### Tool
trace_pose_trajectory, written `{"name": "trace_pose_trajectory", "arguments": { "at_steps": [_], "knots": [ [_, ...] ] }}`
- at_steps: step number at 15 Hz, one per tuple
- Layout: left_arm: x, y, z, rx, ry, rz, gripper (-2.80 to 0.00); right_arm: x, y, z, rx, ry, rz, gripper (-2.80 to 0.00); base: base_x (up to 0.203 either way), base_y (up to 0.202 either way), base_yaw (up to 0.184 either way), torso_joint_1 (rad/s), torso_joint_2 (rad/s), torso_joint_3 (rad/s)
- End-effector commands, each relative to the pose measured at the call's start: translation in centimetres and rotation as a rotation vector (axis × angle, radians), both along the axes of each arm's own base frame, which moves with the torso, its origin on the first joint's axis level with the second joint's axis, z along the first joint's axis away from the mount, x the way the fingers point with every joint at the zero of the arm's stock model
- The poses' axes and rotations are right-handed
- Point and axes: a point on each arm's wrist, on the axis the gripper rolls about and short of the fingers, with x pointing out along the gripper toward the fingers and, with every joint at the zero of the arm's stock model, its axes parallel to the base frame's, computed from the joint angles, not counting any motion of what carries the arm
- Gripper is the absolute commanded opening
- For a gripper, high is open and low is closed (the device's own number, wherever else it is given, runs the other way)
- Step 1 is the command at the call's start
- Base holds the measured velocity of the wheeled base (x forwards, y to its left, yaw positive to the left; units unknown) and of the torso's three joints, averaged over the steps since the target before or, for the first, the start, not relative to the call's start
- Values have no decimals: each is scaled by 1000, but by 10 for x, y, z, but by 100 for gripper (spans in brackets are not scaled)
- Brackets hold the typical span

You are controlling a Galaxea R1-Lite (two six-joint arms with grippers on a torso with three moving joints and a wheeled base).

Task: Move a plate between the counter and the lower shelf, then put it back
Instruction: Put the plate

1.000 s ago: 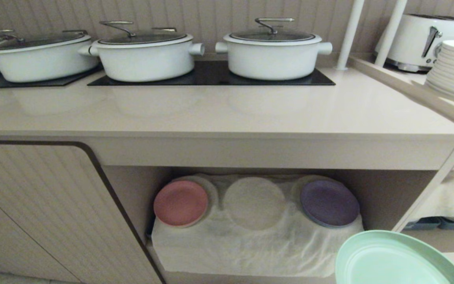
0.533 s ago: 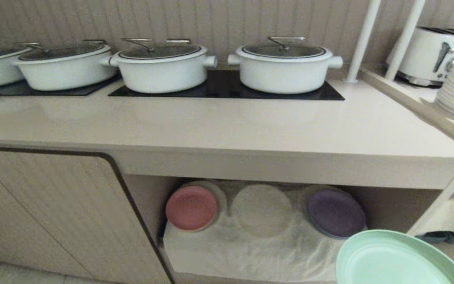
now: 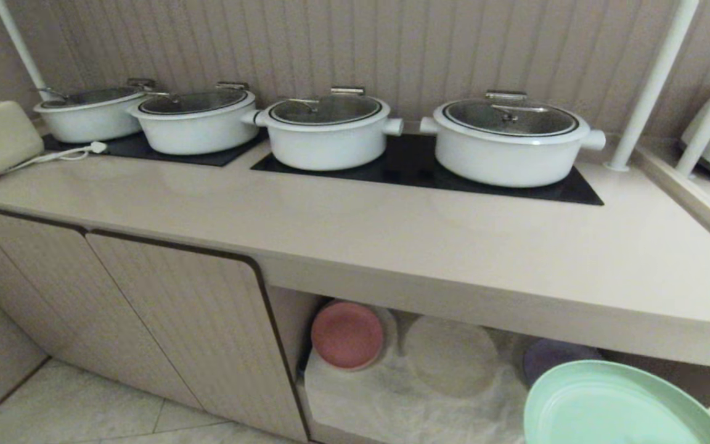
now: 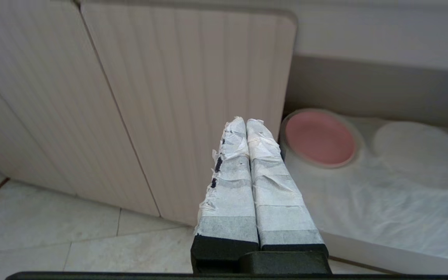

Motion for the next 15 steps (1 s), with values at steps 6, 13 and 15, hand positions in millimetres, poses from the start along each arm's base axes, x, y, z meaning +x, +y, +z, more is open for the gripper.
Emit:
{"name": "trace_pose_trajectory", "arguments": {
  "at_steps": [6, 13, 15],
  "knots": [
    [0, 0, 0, 0, -1, 0, -280, 0, 0, 0, 2, 2, -4, -280, 0, 0, 0, 283, -592, -313],
    [0, 0, 0, 0, -1, 0, -280, -1, -1, -2, 0, 10, -9, -280, 0, 0, 0, 190, -384, -202],
    [0, 0, 0, 0, -1, 0, -280, -1, -1, -3, -2, 13, -9, -280, 0, 0, 0, 144, -301, -144]
  ]
}}
